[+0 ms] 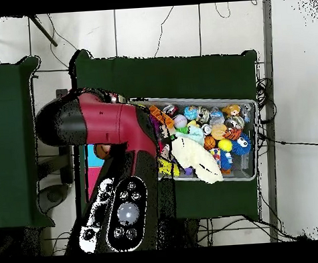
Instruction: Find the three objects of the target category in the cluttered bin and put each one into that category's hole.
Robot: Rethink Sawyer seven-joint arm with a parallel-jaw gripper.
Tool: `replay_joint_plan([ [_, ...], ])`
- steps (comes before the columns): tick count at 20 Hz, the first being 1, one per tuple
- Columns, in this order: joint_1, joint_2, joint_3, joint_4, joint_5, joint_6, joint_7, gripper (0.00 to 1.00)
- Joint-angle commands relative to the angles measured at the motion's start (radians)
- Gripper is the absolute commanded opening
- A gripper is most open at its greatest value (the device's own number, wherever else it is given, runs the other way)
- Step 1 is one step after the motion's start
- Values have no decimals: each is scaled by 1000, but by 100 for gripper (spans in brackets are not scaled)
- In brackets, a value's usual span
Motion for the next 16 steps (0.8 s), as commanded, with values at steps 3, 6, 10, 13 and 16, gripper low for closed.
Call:
replay_joint_plan([
  [3, -52, -5, 88, 170, -7, 62, 115, 0],
  [6, -58, 6, 98, 173, -8, 62, 108, 0],
  [10, -54, 26, 112, 186, -17, 20, 108, 0],
  [13, -51, 34, 126, 194, -12, 7, 112, 0],
  [16, -34, 34, 125, 199, -9, 1, 130, 0],
])
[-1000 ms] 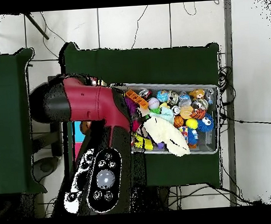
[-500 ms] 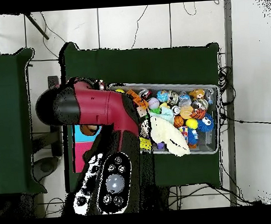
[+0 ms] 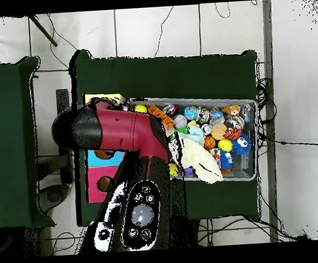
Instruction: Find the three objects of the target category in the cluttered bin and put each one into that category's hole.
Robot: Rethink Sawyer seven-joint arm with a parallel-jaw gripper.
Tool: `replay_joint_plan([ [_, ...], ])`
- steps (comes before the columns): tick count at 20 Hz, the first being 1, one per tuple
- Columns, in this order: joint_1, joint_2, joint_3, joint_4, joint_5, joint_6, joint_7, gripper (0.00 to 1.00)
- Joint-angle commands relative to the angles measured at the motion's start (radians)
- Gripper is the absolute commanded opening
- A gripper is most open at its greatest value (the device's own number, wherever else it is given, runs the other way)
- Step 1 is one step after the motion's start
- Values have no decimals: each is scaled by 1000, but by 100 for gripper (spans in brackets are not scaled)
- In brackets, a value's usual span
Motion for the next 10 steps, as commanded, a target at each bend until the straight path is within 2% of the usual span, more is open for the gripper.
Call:
replay_joint_plan([
  [1, -3, 46, 117, 120, -10, -2, 132, 0],
  [8, 5, 42, 135, 133, -10, -14, 131, 0],
  [10, 0, 52, 138, 112, -9, -11, 127, 0],
])
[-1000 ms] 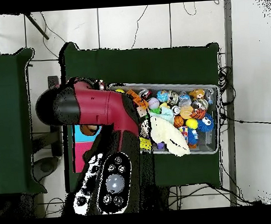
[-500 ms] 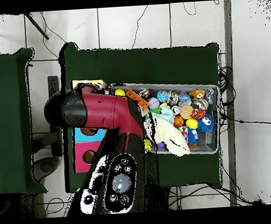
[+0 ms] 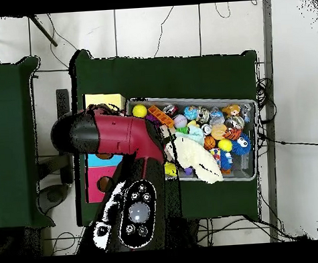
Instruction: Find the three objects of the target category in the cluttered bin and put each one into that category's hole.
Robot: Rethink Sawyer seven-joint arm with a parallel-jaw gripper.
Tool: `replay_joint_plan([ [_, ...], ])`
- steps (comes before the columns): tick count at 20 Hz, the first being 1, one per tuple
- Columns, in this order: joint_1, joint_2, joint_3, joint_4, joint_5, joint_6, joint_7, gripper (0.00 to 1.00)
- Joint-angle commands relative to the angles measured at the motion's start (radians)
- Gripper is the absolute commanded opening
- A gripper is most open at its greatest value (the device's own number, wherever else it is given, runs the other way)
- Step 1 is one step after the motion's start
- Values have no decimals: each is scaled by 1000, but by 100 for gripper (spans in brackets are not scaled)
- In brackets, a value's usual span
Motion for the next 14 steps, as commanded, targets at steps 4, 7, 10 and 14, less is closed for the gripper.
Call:
replay_joint_plan([
  [4, -10, 53, 127, 68, -6, -35, 127, 0],
  [7, -13, 67, 135, 45, -5, -48, 129, 0],
  [10, -2, 75, 127, 18, -14, -78, 136, 0],
  [14, -18, 82, 140, -2, -11, -124, 129, 0],
])
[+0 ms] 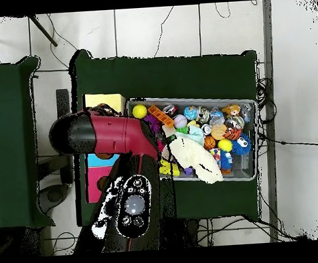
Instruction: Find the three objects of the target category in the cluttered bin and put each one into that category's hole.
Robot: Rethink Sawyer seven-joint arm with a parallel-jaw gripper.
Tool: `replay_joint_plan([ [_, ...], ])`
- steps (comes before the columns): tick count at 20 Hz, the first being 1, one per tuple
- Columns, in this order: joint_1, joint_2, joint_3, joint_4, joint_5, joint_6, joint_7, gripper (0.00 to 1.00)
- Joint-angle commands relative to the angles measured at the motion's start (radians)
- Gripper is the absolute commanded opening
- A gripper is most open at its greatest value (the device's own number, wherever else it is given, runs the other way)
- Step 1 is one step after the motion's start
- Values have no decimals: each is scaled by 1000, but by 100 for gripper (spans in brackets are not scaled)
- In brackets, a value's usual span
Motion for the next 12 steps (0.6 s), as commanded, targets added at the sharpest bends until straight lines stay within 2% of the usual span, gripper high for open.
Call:
replay_joint_plan([
  [1, -21, 59, 109, -11, -9, -103, 130, 0],
  [7, -33, 74, 101, -61, -2, -89, 124, 0],
  [12, -13, 72, 81, -90, 6, -51, 144, 0],
])
